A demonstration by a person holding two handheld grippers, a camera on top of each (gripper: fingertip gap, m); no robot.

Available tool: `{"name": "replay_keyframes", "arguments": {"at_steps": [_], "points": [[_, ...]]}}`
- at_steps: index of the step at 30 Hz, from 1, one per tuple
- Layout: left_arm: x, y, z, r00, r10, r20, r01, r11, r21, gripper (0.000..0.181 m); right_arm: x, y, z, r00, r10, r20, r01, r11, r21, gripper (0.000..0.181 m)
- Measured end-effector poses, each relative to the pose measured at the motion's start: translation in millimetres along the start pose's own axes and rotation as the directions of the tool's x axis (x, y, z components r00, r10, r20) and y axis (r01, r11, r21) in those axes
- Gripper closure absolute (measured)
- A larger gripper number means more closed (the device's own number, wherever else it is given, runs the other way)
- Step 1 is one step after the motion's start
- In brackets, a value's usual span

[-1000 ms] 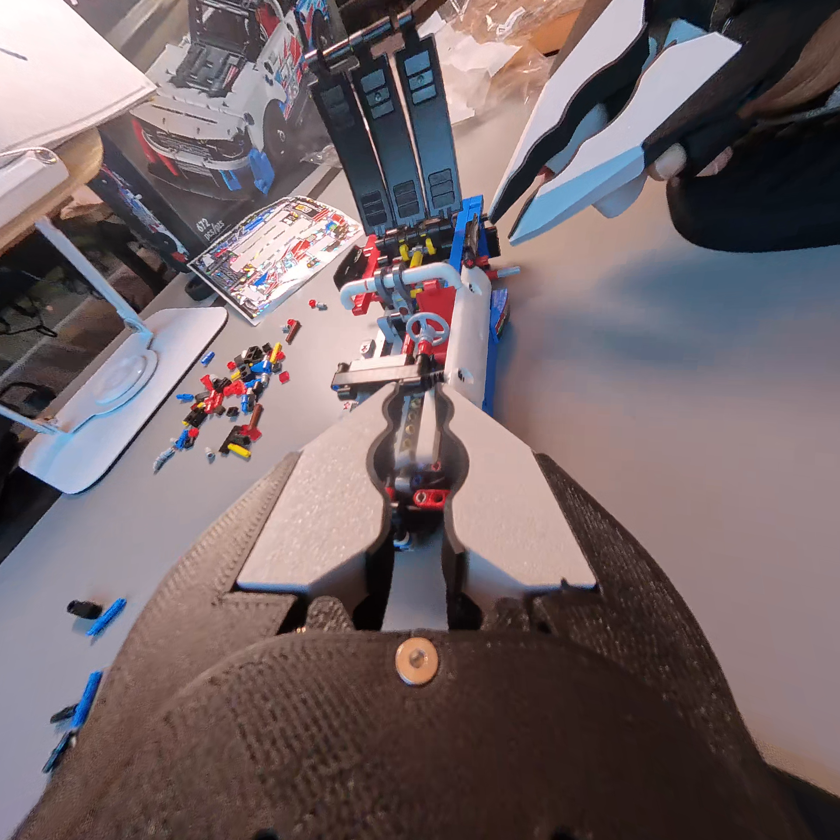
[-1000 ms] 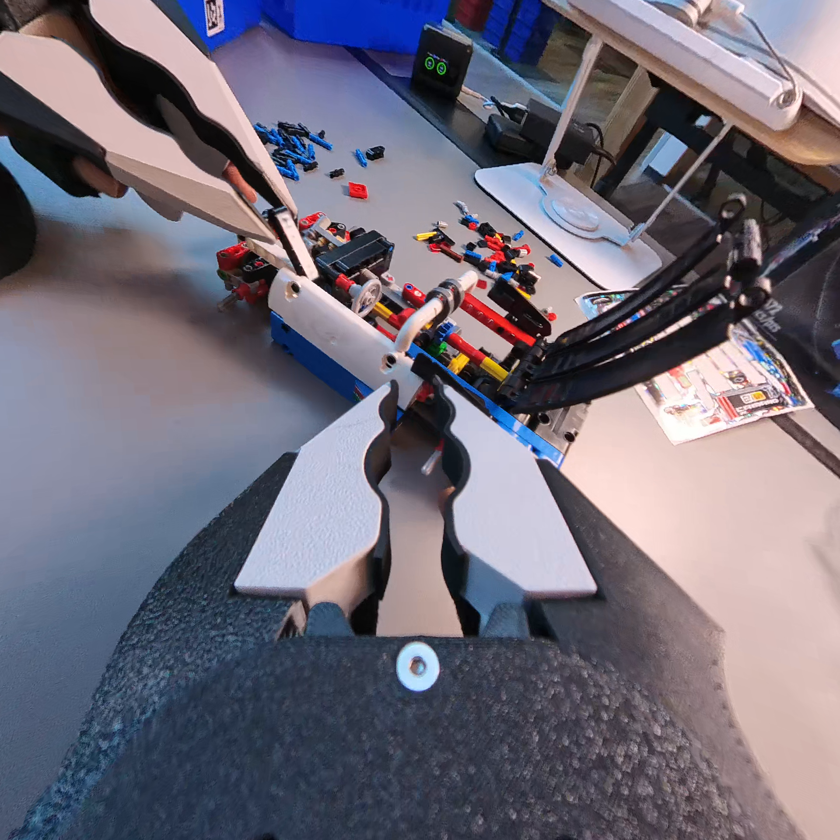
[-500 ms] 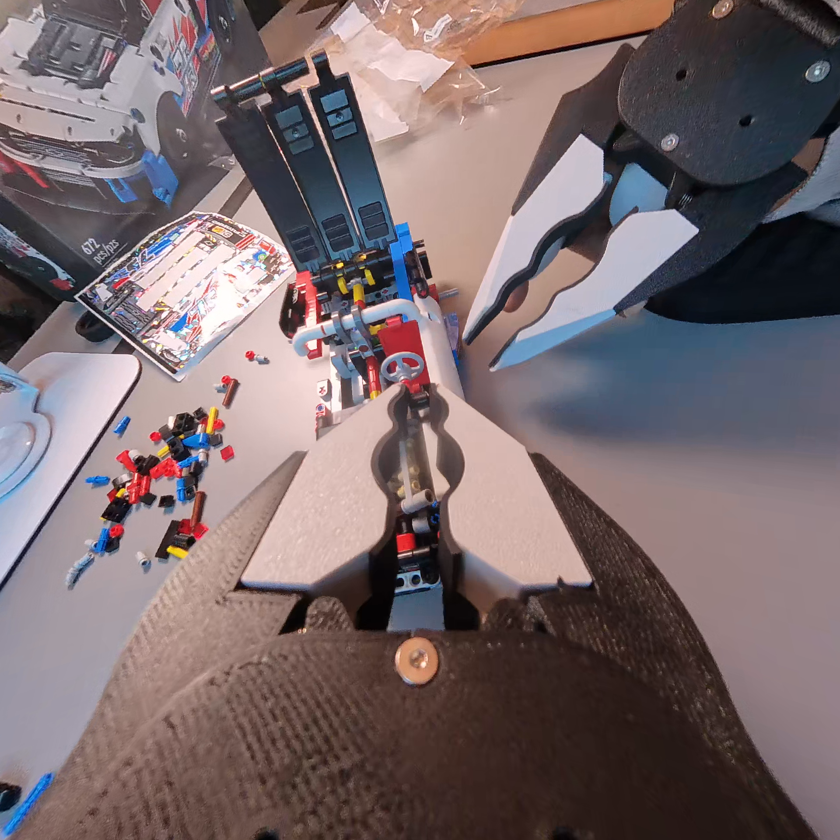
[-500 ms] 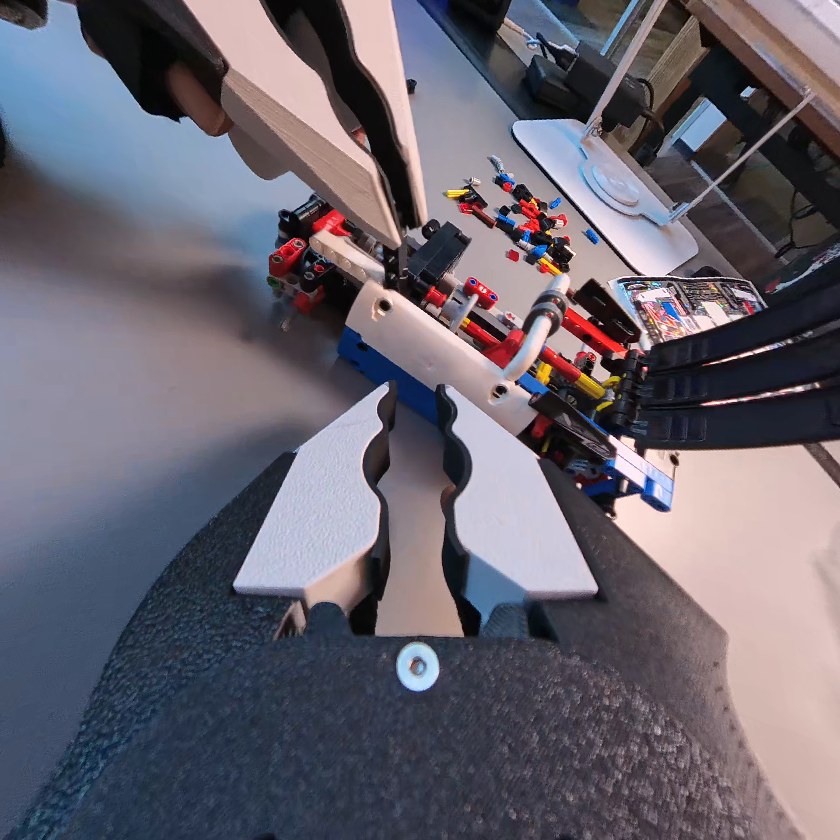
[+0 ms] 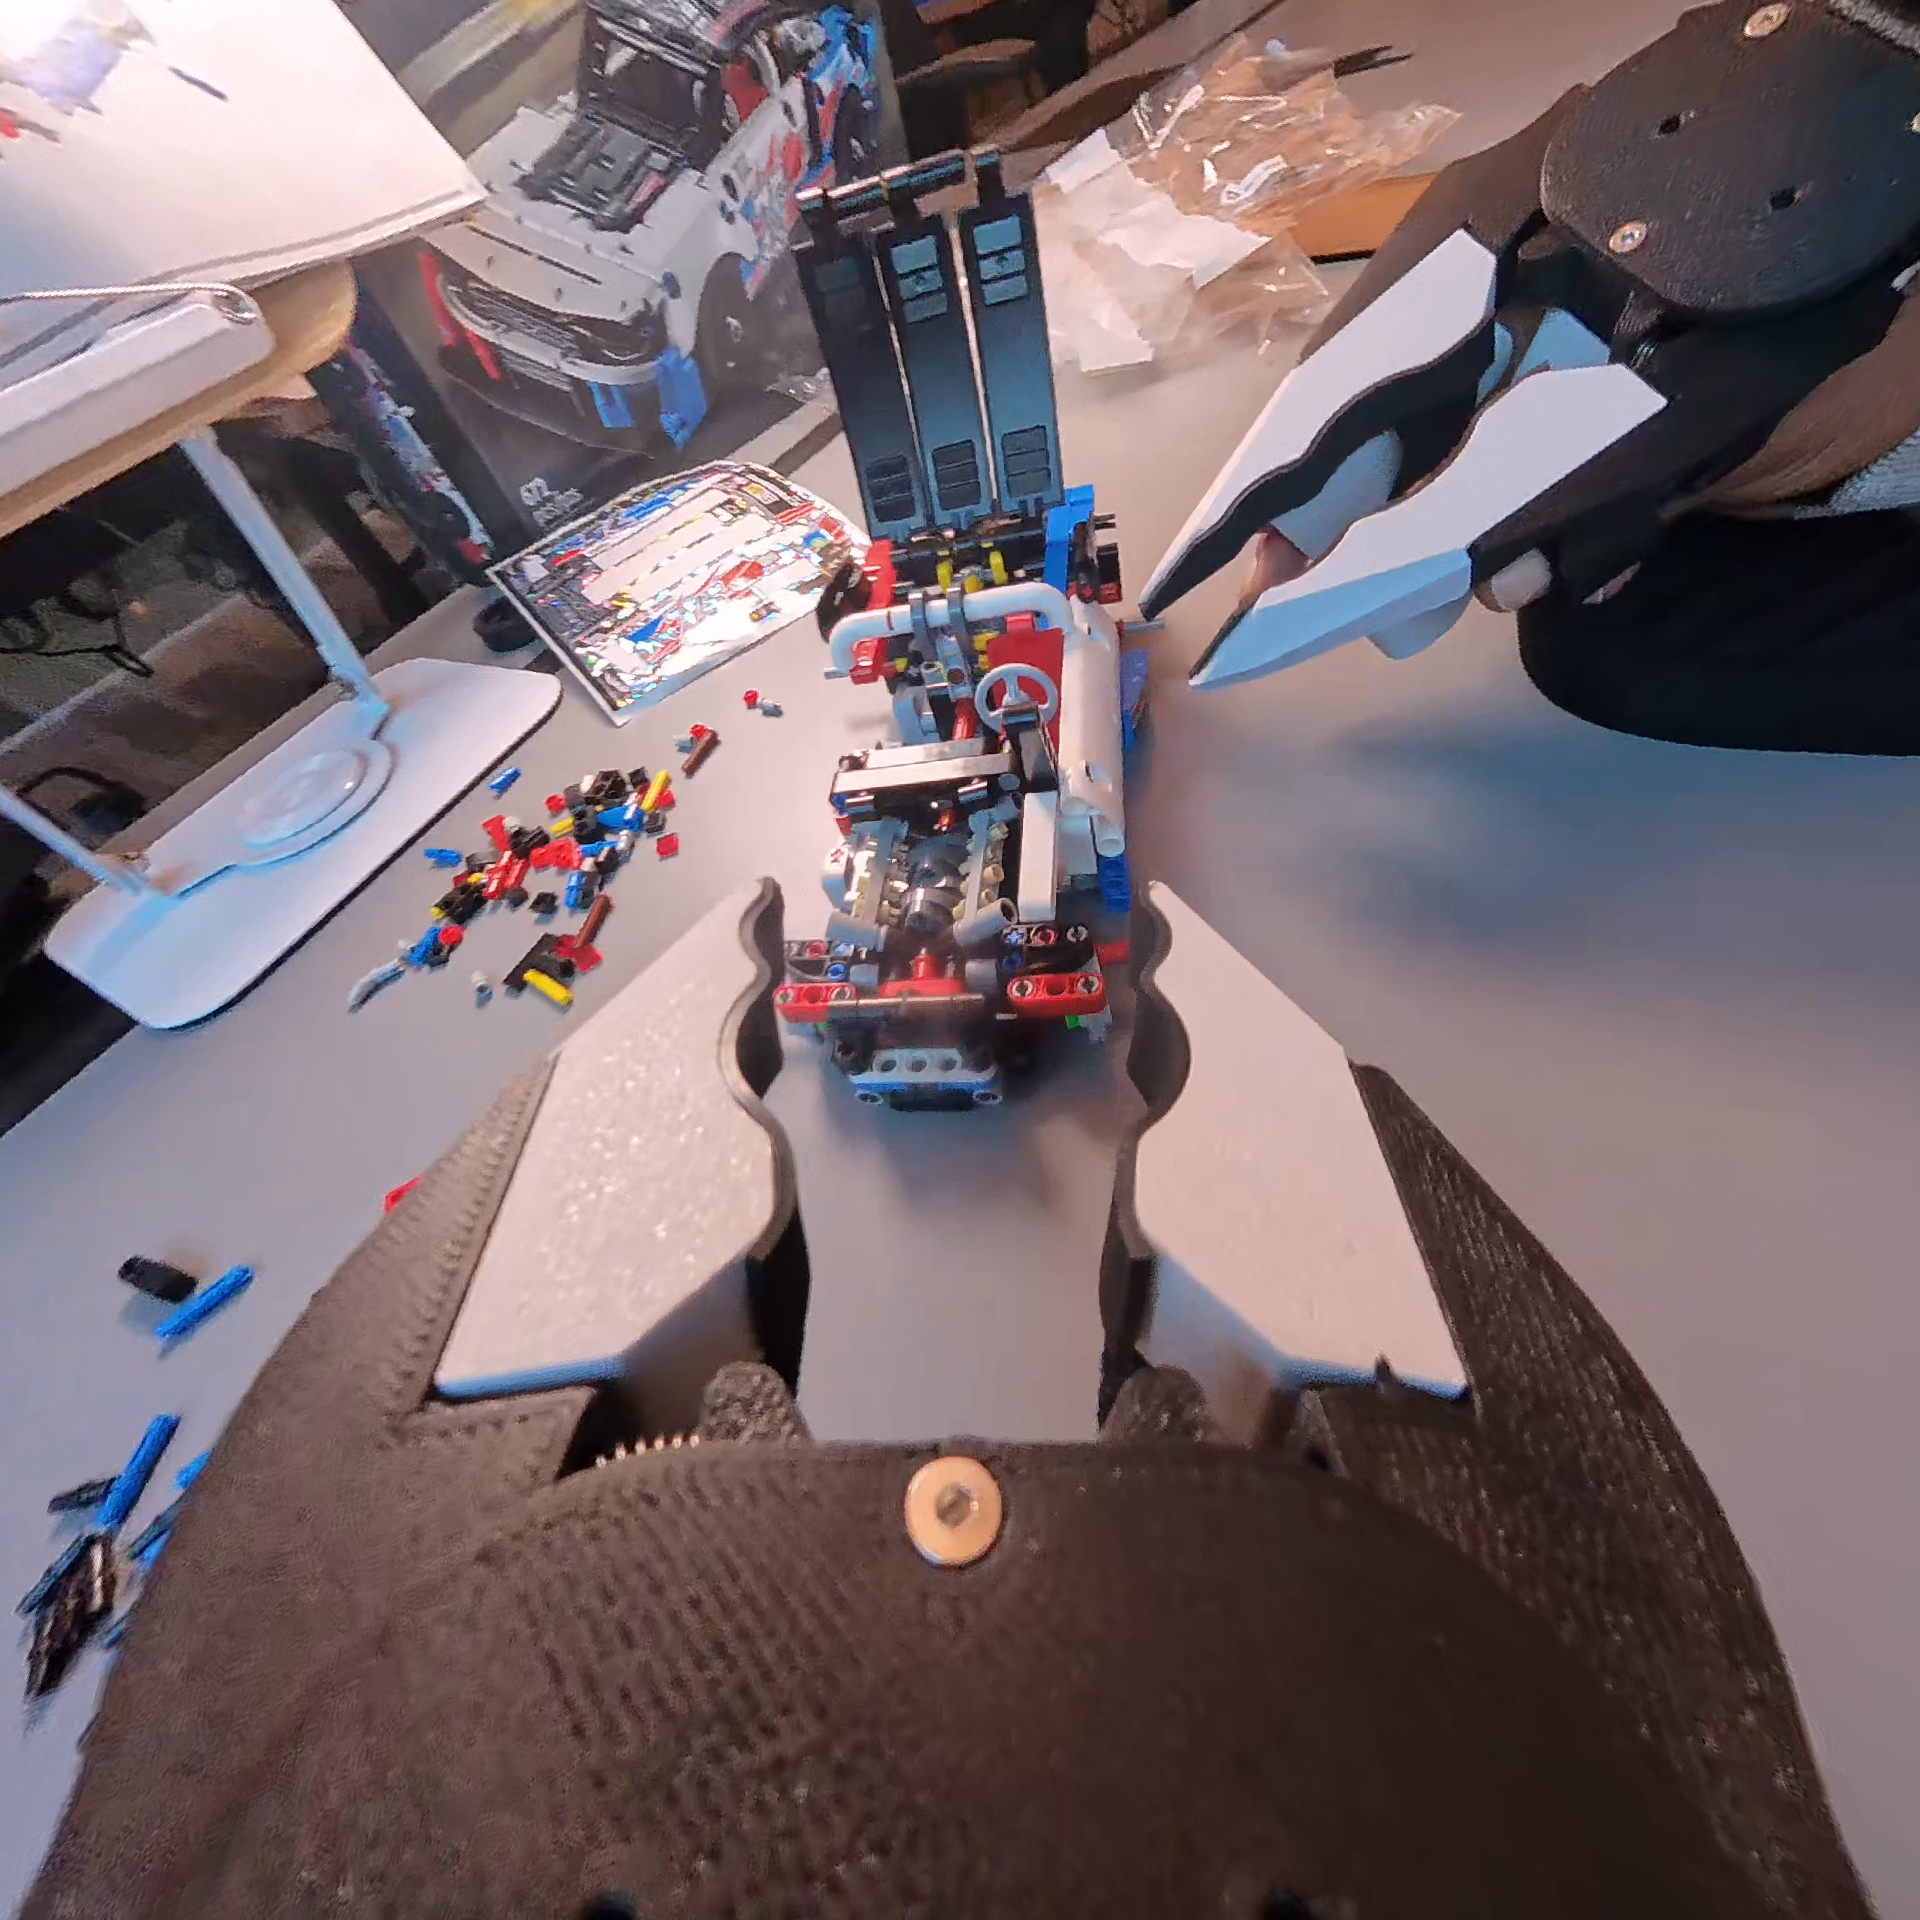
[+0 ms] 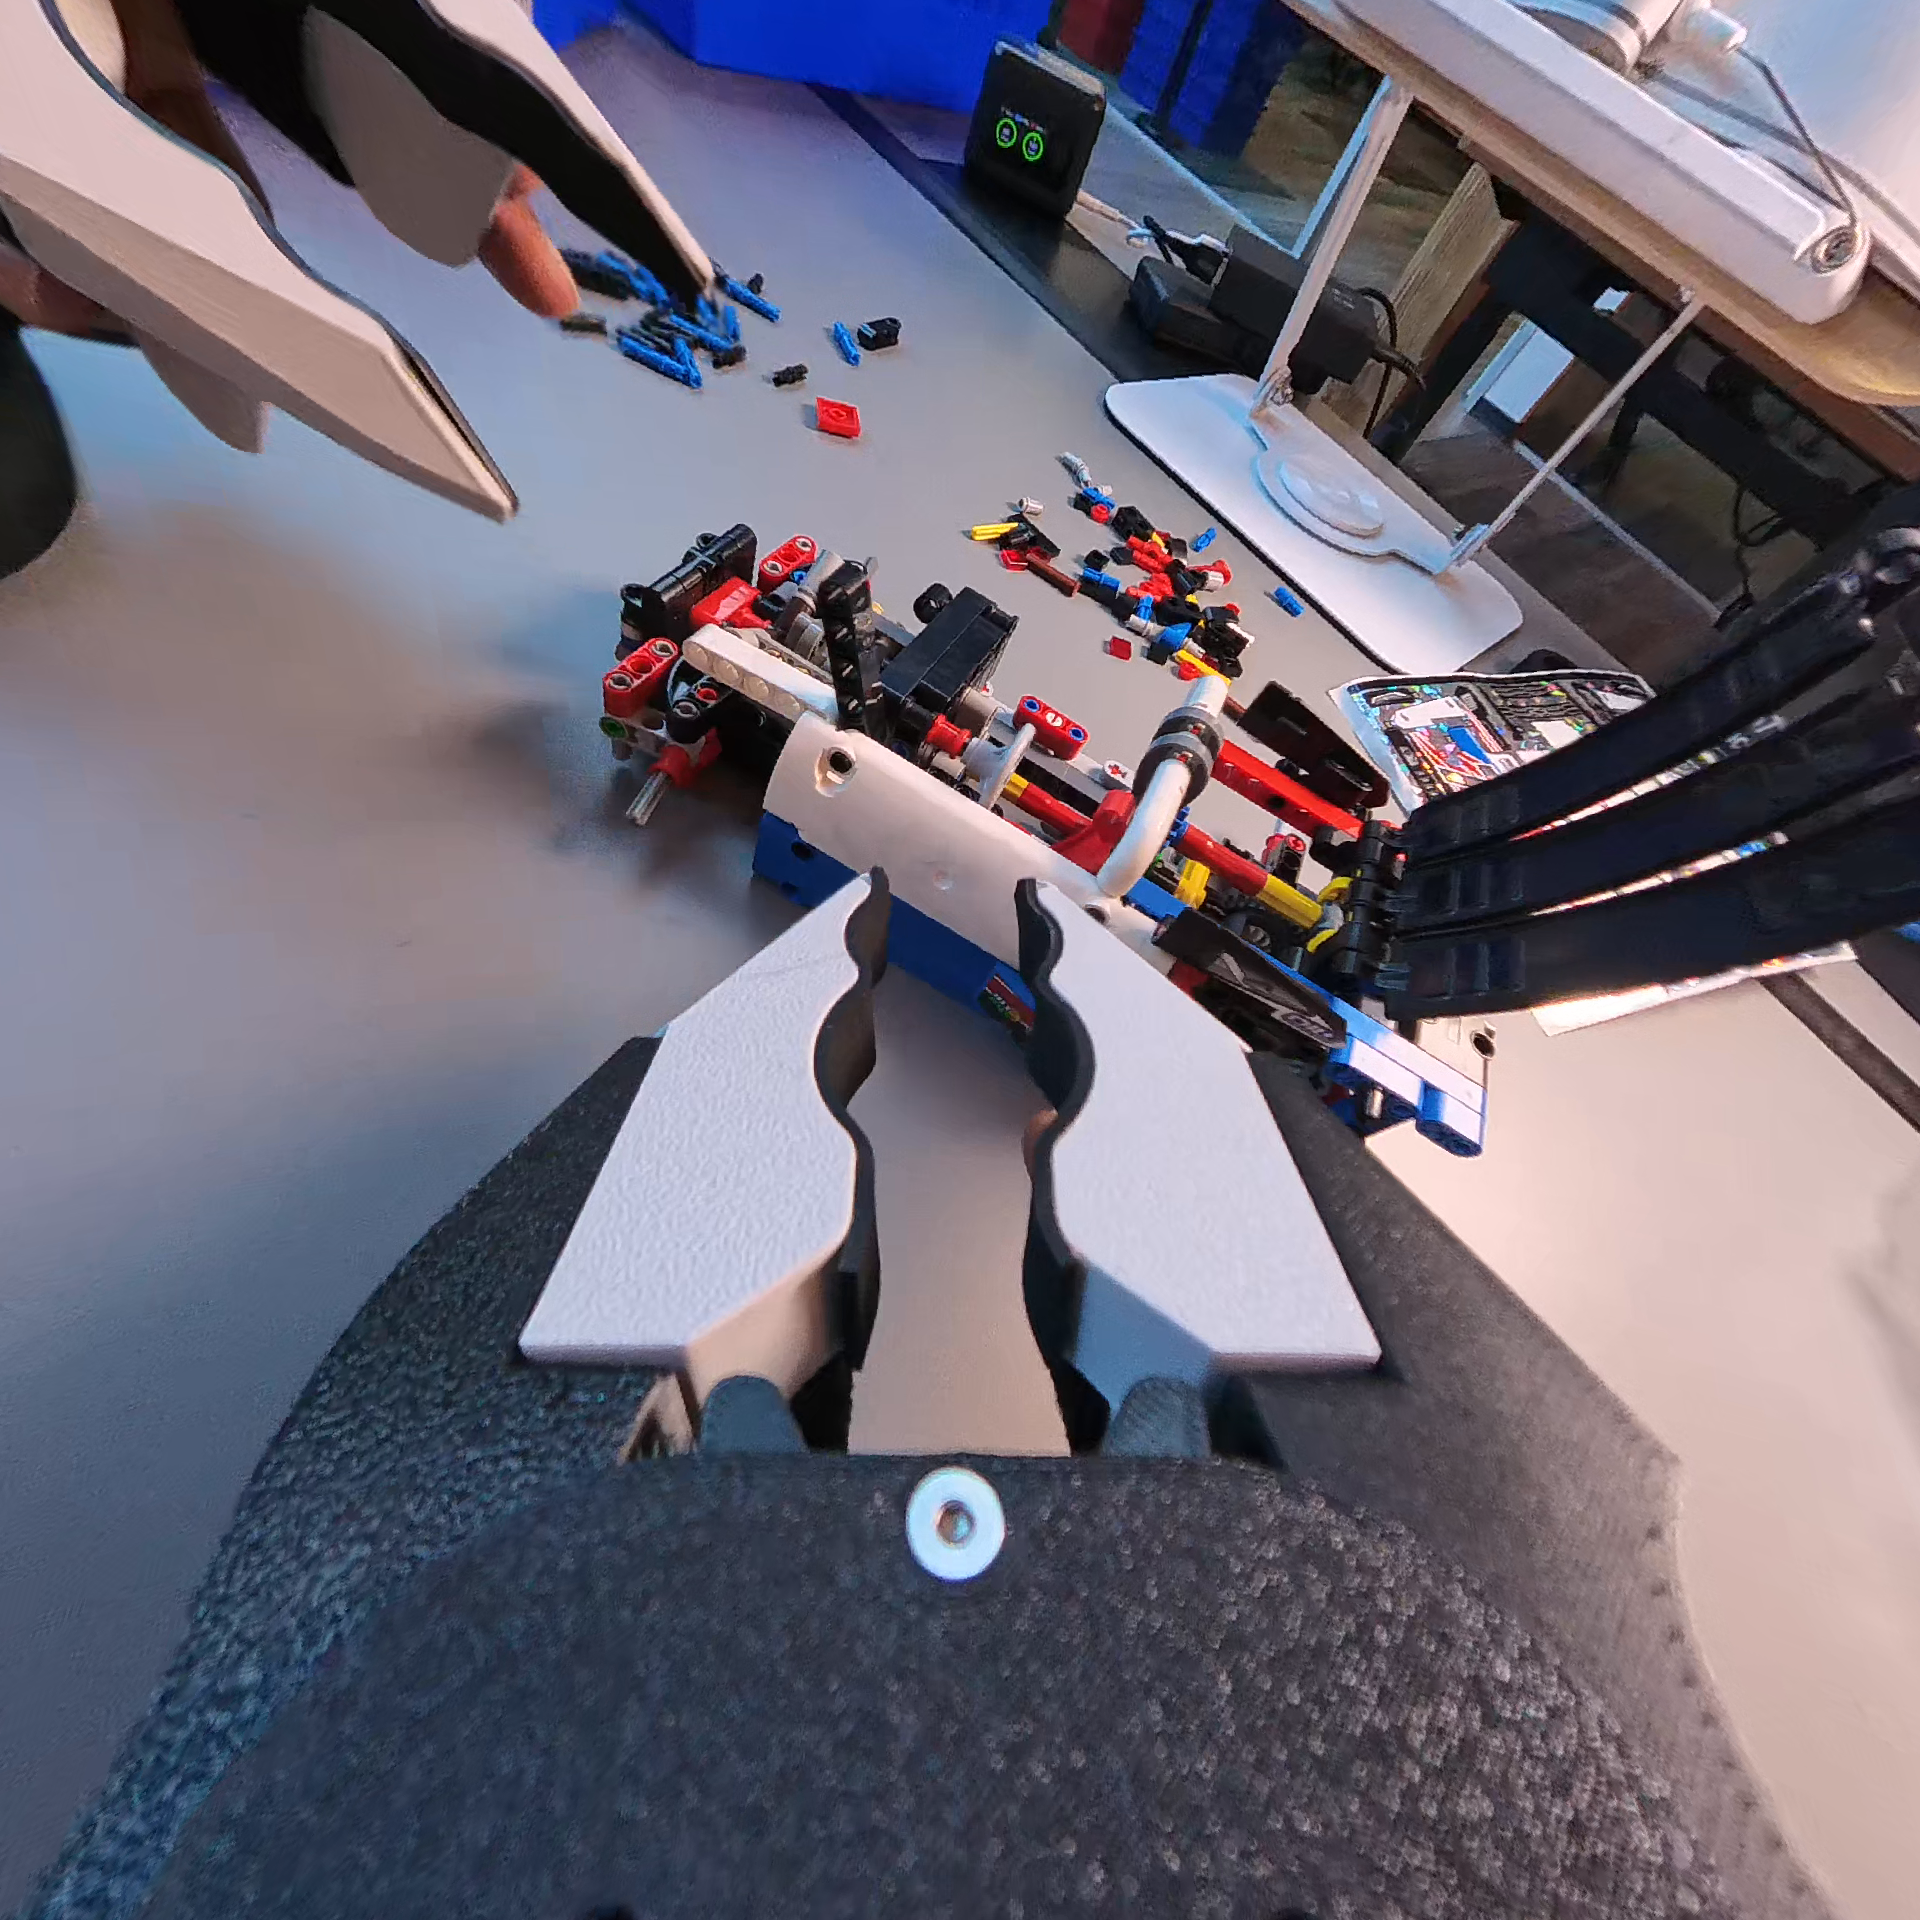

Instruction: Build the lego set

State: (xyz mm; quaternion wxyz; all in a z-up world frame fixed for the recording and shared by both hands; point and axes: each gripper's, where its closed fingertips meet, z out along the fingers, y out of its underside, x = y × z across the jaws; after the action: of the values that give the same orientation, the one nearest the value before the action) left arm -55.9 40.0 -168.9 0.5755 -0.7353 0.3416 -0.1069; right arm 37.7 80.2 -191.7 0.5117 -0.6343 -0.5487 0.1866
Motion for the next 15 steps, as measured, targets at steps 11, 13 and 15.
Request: {"name": "replay_keyframes", "arguments": {"at_steps": [11,13,15], "points": [[-11,2,-18,0.993,-0.083,0.082,0.079,0.996,0.043,0.115,5,2,2,0.999,0.006,-0.04,-0.007,1.0,-0.013,0.156],[-9,2,-17,0.994,-0.078,0.077,0.075,0.996,0.041,0.114,7,0,3,0.999,0.01,-0.052,-0.01,1.0,-0.007,0.159],[-8,3,-16,0.995,-0.077,0.068,0.075,0.996,0.038,0.114,9,-6,3,0.998,0.022,-0.06,-0.02,0.999,0.025,0.164]]}}
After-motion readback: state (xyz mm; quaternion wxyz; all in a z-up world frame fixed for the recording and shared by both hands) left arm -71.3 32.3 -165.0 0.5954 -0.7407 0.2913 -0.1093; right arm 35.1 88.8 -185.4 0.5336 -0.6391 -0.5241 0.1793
